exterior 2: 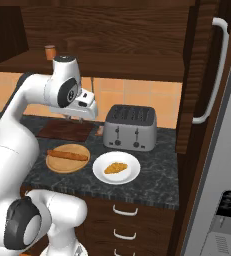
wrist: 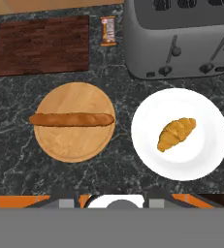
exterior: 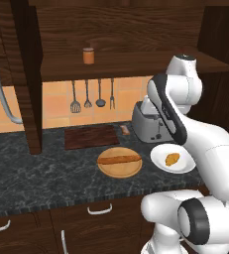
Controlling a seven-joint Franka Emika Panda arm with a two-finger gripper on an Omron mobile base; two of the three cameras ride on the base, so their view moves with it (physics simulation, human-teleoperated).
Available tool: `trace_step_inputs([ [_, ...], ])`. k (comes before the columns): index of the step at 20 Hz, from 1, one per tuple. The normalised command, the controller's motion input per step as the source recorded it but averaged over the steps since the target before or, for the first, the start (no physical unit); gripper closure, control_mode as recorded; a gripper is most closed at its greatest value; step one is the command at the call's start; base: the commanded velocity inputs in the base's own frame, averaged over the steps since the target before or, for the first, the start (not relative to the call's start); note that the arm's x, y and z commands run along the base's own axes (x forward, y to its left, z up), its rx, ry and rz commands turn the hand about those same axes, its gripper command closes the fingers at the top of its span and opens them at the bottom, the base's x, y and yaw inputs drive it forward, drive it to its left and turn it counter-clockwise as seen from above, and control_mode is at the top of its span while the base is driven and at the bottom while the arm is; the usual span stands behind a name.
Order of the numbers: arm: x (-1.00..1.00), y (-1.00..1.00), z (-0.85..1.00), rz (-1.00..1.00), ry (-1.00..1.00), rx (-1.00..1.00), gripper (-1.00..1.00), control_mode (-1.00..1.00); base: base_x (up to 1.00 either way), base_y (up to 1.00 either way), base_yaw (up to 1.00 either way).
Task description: From the different types of pastries on the counter, select a croissant and place it on the cutting board. Then retrieve a jar of jam from the cabinet and place it alongside the croissant on the cutting board.
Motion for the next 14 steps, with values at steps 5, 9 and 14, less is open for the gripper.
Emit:
trace_step_inputs([
  [5, -0.27, 0.04, -0.06, 0.01, -0.05, -0.02, -1.00, -1.00, 0.00, 0.00, 0.00],
  [9, -0.49, 0.36, -0.23, 0.05, -0.04, -0.02, -1.00, -1.00, 0.00, 0.00, 0.00],
  [14, 0.38, 0.52, 0.73, 0.31, -0.20, 0.10, -1.00, -1.00, 0.00, 0.00, 0.00],
])
